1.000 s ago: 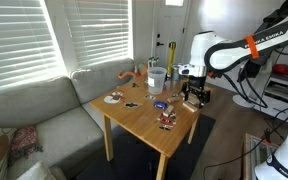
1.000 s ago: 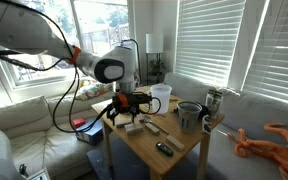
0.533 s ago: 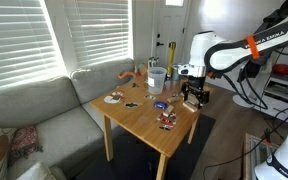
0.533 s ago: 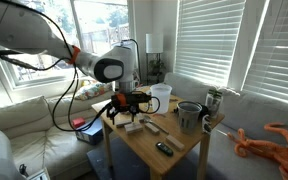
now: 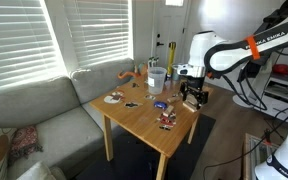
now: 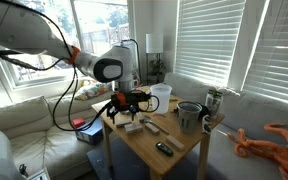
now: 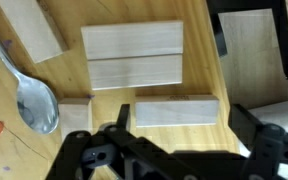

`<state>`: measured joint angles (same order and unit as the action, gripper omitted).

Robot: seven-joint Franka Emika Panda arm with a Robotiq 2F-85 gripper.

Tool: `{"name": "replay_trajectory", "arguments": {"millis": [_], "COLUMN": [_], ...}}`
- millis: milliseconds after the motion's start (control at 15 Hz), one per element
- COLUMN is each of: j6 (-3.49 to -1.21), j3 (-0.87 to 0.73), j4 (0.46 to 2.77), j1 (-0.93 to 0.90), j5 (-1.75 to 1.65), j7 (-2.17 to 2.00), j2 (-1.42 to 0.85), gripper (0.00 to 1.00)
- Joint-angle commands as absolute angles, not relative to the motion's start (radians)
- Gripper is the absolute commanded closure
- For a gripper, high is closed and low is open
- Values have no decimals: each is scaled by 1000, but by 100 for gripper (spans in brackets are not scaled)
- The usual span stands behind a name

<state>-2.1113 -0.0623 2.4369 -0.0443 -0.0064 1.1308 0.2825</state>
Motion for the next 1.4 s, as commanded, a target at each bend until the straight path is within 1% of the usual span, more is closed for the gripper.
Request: {"name": "replay_trajectory", "arguments": {"millis": [0,533,600,667,733,800,1133,1333], "j6": [-2134,-2180,-2186,-2186,-2186,-2180,-2119,-2131], "j3": [-54,-43,-43,-42,-42,-40,-6,29], "j4": [2458,2485,2487,2488,2488,2485,2460,2461], "j1": [-51,-50,-51,-50,-51,-51,-54,-69], "j5": [-13,-24,-20,-19,-13,-7,-8,-4], "j7": [1105,1070,1067,1056,1044,1022,799,615], "j2": [290,283,286,288,292,298,315,323], "gripper": [0,0,25,26,32,40,41,41]}}
